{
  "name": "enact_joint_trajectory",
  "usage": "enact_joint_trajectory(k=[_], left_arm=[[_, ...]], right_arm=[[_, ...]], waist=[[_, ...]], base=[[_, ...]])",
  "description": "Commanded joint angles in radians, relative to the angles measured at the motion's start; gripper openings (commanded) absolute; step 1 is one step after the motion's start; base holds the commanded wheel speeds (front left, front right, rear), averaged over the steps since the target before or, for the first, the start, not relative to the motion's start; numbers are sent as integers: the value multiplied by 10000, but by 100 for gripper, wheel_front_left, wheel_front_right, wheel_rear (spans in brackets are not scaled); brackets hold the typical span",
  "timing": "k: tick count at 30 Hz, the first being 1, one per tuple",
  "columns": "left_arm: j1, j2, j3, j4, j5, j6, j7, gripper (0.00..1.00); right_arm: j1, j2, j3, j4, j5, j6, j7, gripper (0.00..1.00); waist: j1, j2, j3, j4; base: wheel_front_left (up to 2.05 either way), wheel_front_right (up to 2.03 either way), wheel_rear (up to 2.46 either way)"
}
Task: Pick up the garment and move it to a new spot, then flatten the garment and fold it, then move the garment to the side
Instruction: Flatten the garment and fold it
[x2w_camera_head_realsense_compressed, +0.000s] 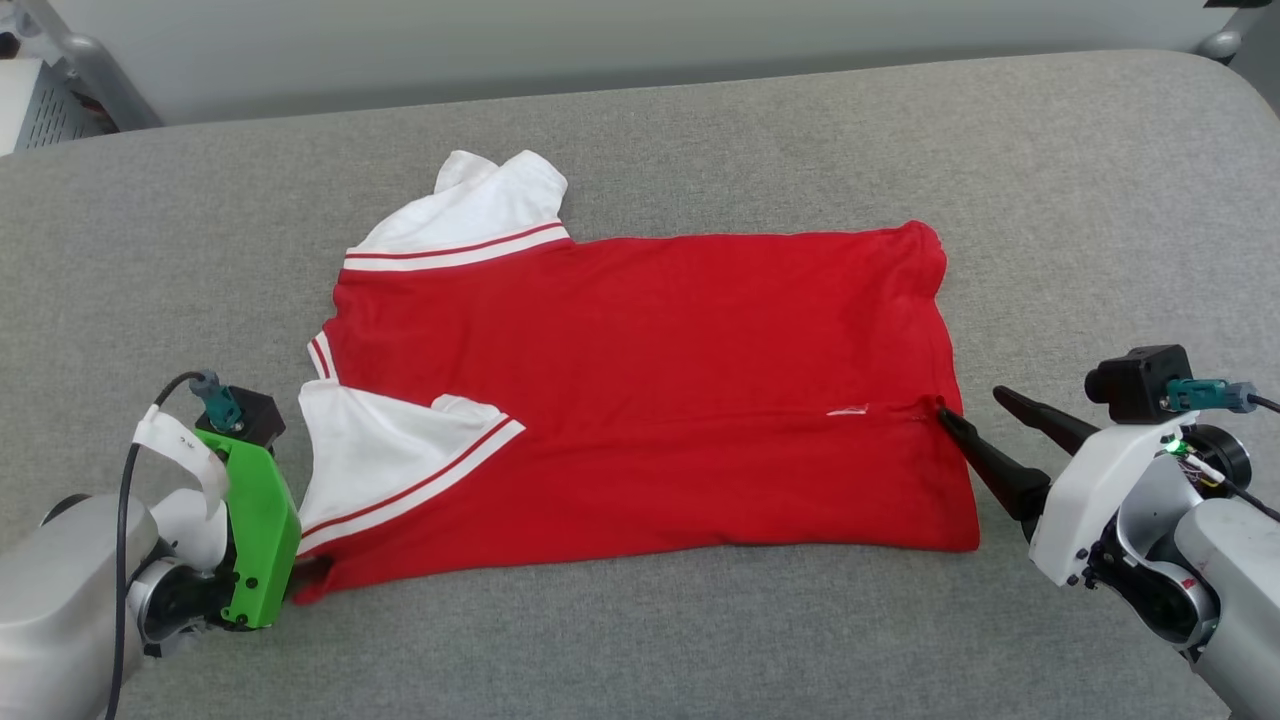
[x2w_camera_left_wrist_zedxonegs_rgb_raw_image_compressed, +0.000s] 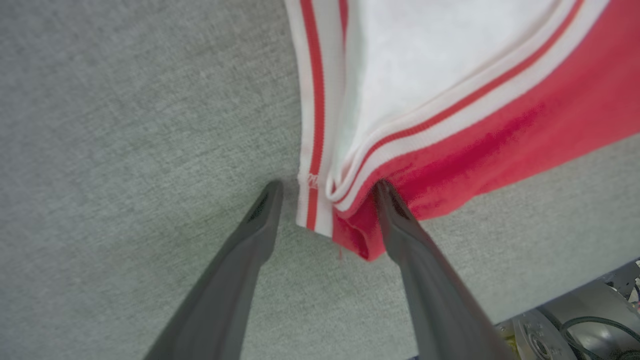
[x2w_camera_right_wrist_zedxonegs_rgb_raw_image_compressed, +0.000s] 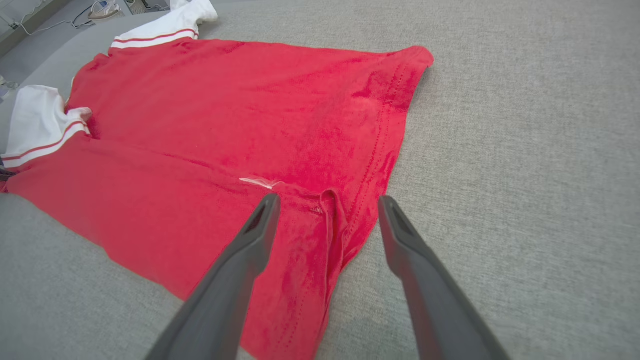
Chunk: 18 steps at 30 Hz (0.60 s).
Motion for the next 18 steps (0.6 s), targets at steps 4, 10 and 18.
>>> enact_joint_trajectory(k=[4,10,18], left_arm=[[396,-363,-479,44,-91,-29,-358,0],[90,-103,-596,-425,66,-29,-1159,0],[-249,129,-785,-1005,366,-29,-1633,0]], right_arm=[[-111,-173,-155,-274,-149,-6,237,100],[-380,-834,-417,-883,-284,-6,1314,100],[-709,-1603,-653,-1772,88,-6,4408,100]], waist=[[1,-1,-251,82],[1,-1,-518,222],[1,-1,-621,444]], base=[[0,0,0],[0,0,0],[0,0,0]])
